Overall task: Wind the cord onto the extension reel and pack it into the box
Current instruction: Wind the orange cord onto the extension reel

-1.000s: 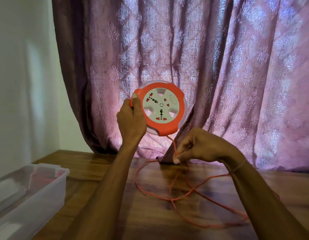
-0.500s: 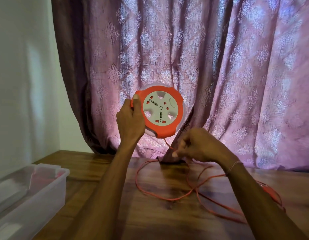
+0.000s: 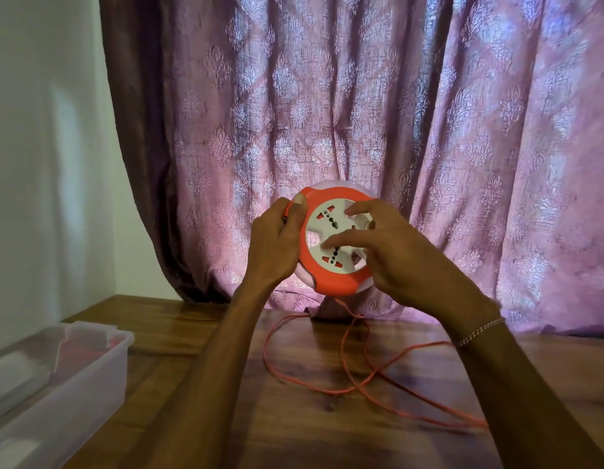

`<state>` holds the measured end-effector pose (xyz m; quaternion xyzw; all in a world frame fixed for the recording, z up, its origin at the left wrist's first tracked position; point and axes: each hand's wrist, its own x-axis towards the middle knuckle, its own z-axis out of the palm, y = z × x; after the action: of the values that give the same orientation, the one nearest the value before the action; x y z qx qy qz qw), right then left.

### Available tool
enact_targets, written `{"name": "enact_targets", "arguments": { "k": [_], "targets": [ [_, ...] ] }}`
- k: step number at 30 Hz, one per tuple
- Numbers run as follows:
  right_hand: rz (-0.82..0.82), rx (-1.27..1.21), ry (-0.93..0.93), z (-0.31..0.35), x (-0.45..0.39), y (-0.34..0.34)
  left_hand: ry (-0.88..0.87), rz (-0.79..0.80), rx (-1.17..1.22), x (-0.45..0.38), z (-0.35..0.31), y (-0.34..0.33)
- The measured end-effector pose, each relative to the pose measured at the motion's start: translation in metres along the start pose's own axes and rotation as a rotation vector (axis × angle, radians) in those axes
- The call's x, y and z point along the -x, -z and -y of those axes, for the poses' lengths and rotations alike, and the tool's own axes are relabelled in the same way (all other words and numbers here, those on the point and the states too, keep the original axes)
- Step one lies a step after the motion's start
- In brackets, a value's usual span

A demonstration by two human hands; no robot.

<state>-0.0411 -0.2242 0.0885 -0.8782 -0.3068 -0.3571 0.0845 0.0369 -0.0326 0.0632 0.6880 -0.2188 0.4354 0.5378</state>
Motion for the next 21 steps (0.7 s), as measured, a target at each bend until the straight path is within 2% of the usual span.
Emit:
{"name": "enact_targets", "arguments": {
  "k": [5,7,10,13,16,21],
  "targets": [
    [0.0,0.253,-0.048,0.01,-0.001,-0.008,-0.012,0.018,-0.006,0.001,-0.004,0.0],
    [-0.048,0.297,-0.061,0.011,0.0,-0.012,-0.023,0.018,-0.001,0.002,-0.006,-0.001],
    [-0.197,0.255,-0.108,0.013,0.003,-0.017,-0.036,-0.002,-0.003,0.005,-0.01,-0.002],
    [-0.37,0.151,-0.266,0.018,0.0,-0.024,-0.016,-0.027,-0.015,0.005,-0.012,-0.004],
    [-0.503,0.155,-0.355,0.021,-0.004,-0.026,-0.018,-0.031,-0.033,0.006,-0.012,-0.004],
    [-0.493,0.174,-0.278,0.022,-0.002,-0.017,0.0,-0.007,-0.02,0.005,-0.011,-0.005]
  ]
}}
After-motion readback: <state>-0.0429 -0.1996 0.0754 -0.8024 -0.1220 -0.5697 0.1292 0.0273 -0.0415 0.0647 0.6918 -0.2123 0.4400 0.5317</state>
